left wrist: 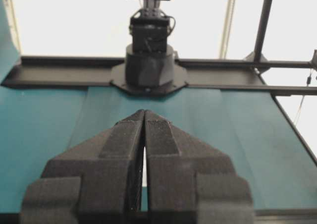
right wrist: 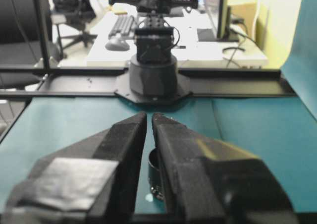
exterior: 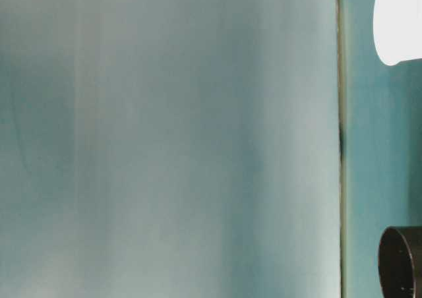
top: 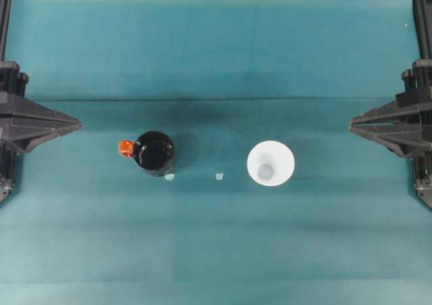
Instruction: Put the paper cup into the moved red handle cup holder.
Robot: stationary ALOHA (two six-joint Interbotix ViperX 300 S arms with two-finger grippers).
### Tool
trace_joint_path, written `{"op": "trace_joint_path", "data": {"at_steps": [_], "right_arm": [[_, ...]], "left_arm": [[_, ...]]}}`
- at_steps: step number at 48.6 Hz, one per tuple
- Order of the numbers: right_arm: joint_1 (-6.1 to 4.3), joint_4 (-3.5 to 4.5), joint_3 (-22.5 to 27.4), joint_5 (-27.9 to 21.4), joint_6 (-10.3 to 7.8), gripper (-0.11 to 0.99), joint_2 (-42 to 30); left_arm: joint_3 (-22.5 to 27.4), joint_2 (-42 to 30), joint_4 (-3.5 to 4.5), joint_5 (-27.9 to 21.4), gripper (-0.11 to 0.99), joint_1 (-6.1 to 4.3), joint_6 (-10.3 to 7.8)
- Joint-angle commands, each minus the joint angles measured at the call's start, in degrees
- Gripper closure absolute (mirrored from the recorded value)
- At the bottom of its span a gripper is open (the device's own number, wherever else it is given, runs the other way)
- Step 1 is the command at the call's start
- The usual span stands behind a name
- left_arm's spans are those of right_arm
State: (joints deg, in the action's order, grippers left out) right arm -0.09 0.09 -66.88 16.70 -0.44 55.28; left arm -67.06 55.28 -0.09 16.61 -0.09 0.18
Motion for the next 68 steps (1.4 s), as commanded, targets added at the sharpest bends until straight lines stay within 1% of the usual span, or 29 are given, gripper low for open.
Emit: {"op": "trace_joint_path", "data": {"at_steps": [1, 2, 3, 5, 7, 8, 11, 13, 14, 16, 19, 28, 33, 34, 35, 41, 47, 52, 55, 58, 63, 65, 68], "right_arm": [[0.53, -0.53, 0.7, 0.4, -0.70, 0.88, -0.8], [0.79, -1.49, 1.0, 0.0, -0.79, 0.88, -0.9], [0.88, -2.29, 1.1, -0.3, -1.14, 0.88, -1.0], [1.05, -3.87, 1.5, -1.2, -2.29, 0.92, -1.1], [1.14, -4.75, 1.6, -2.5, -3.69, 0.95, -1.3], [1.14, -4.83, 1.7, -3.1, -4.39, 0.96, -1.5], [1.23, -4.75, 1.7, -5.4, -6.06, 0.98, -1.8], [1.23, -4.75, 1.8, -6.9, -6.68, 0.98, -1.9], [1.23, -4.66, 1.8, -7.6, -6.94, 0.98, -1.9], [1.23, -4.75, 1.7, -8.8, -6.94, 0.98, -1.9], [1.23, -4.75, 1.7, -10.4, -7.03, 0.98, -1.9], [1.23, -4.75, 1.8, -14.9, -7.12, 0.98, -2.0], [1.23, -4.75, 1.8, -16.7, -7.21, 0.98, -2.0], [1.23, -4.75, 1.8, -17.0, -7.29, 0.98, -1.9], [1.23, -4.75, 1.8, -17.3, -7.29, 0.98, -2.0], [1.23, -4.75, 1.8, -18.3, -7.38, 0.98, -2.0], [1.14, -4.75, 1.8, -18.3, -7.38, 0.98, -2.0], [0.97, -4.75, 1.8, -18.4, -7.38, 0.98, -2.0], [0.79, -4.75, 1.8, -18.5, -7.38, 0.98, -1.9], [0.62, -4.75, 1.8, -18.6, -7.38, 0.98, -2.0], [0.62, -4.75, 1.8, -18.6, -7.47, 0.98, -2.0], [0.62, -4.75, 1.8, -18.6, -7.47, 0.98, -2.0], [0.62, -4.75, 1.8, -18.6, -7.56, 0.98, -2.0]], "left_arm": [[4.4, -3.9, -0.35, -3.2, 0.85, -0.44, 2.90], [5.2, -4.7, -0.35, -4.6, 0.85, -0.44, 3.69], [6.2, -5.6, -0.35, -6.0, 0.85, -0.44, 4.57], [7.9, -7.6, -0.44, -9.1, 0.85, -0.62, 5.98], [9.8, -9.4, -0.53, -12.4, 0.85, -0.79, 7.21], [10.5, -10.3, -0.70, -14.2, 0.85, -0.97, 7.73], [13.0, -12.9, -0.79, -19.3, 0.85, -1.49, 8.70], [14.5, -14.7, -0.79, -22.6, 0.85, -1.67, 8.70], [15.5, -15.8, -0.79, -24.9, 0.85, -1.93, 8.70], [16.8, -17.5, -0.79, -27.7, 0.85, -2.11, 8.70], [18.5, -19.8, -0.70, -31.3, 0.85, -2.11, 8.61], [23.2, -26.4, -0.88, -41.3, 0.85, -2.11, 8.53], [25.6, -29.6, -0.97, -46.5, 0.85, -2.11, 8.44], [25.8, -30.0, -1.05, -46.9, 0.85, -2.11, 8.35], [26.3, -30.7, -0.97, -48.4, 0.85, -2.11, 8.17], [28.0, -32.7, -1.05, -54.5, 0.85, -2.11, 7.47], [29.1, -33.8, -1.05, -57.7, 0.85, -2.11, 6.50], [29.4, -34.0, -1.14, -58.1, 0.85, -2.11, 5.80], [29.4, -34.0, -1.49, -58.4, 0.85, -2.11, 5.10], [29.4, -34.0, -1.49, -58.9, 0.85, -2.02, 4.39], [29.6, -34.1, -1.49, -59.8, 0.85, -2.02, 3.25], [29.7, -34.3, -1.49, -60.6, 0.85, -1.93, 2.90], [30.0, -34.5, -1.49, -62.1, 0.85, -1.32, 2.55]]}}
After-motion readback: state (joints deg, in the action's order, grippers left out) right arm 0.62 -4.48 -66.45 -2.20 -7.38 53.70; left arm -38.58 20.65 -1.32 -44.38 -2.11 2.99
